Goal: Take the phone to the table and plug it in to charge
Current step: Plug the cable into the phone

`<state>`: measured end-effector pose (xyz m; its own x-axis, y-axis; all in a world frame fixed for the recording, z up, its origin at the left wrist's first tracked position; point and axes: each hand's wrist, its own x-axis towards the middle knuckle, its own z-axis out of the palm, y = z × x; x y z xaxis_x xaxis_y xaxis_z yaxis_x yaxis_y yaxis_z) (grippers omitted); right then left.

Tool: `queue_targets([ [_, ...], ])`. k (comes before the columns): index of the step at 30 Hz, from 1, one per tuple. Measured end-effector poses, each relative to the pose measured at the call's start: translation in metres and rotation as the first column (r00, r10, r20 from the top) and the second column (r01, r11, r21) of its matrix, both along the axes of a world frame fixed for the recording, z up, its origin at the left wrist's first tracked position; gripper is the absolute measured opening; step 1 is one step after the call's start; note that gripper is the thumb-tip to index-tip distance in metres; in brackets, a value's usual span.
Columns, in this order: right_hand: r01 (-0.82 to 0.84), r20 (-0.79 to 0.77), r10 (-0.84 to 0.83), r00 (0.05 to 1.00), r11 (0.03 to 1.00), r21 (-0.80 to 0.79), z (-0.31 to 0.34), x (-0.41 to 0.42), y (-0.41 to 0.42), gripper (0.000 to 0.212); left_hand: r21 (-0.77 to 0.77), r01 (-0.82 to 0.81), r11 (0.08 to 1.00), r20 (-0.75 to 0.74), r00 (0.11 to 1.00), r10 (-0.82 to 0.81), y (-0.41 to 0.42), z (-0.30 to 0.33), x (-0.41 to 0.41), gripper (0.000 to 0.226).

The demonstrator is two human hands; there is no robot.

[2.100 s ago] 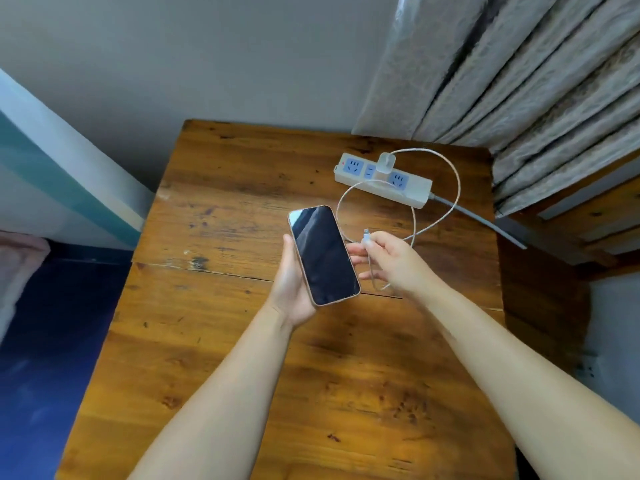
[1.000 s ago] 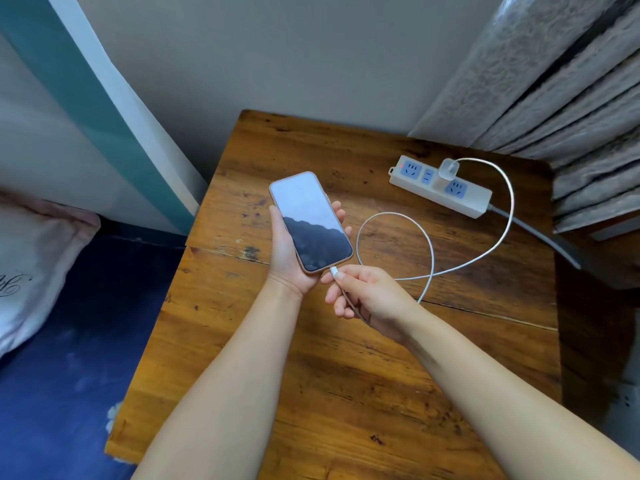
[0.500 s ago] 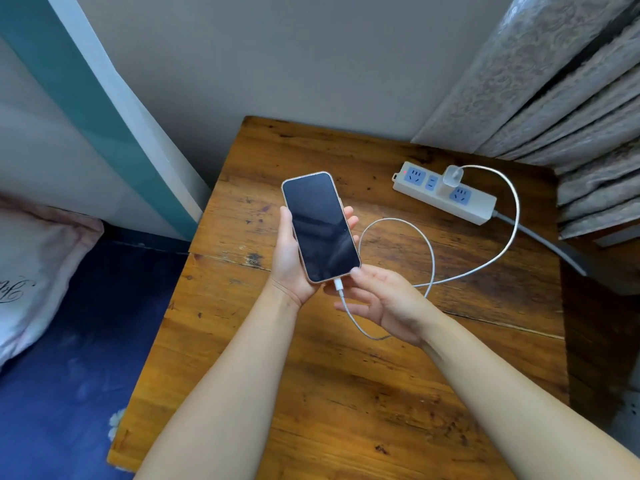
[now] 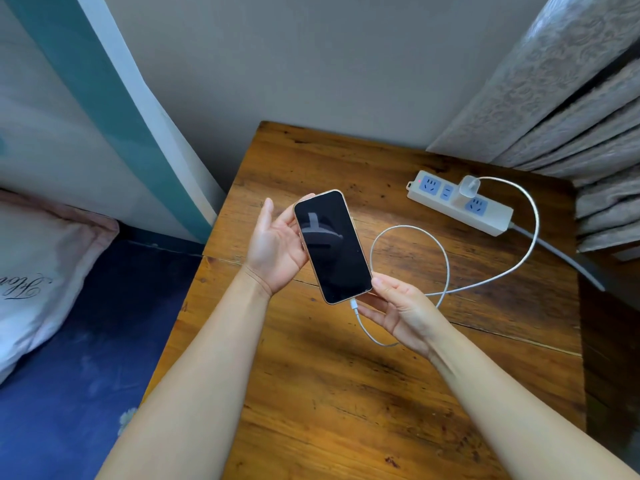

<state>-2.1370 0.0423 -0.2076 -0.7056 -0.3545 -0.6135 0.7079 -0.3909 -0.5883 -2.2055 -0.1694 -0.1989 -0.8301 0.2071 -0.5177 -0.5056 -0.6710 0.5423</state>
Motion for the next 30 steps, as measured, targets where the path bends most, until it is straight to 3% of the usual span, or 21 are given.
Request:
queue_targets([
  [5, -0.032, 0.023, 0.031, 0.999, 0.998, 0.048, -0.008, -0.003, -0.009, 0.023, -0.072, 0.098, 0.993, 0.042, 0.995, -0.096, -0.021, -0.002, -0.006, 0.067],
  [10, -0.087, 0.029, 0.083, 0.996, 0.983, 0.164, -0.015, -0.015, -0.027, 0.027, -0.164, 0.161, 0.973, 0.103, 0.984, -0.145, -0.041, -0.004, -0.012, 0.053],
  [18, -0.144, 0.098, 0.127, 0.987, 0.971, 0.192, -0.025, -0.042, -0.061, 0.031, -0.270, 0.099, 0.958, 0.181, 0.982, -0.051, -0.083, -0.017, -0.026, 0.046],
  [30, -0.161, 0.191, 0.109, 0.975, 0.946, 0.281, -0.039, -0.068, -0.081, 0.028, -0.359, 0.181, 0.916, 0.233, 0.967, -0.100, -0.098, -0.036, -0.057, 0.044],
])
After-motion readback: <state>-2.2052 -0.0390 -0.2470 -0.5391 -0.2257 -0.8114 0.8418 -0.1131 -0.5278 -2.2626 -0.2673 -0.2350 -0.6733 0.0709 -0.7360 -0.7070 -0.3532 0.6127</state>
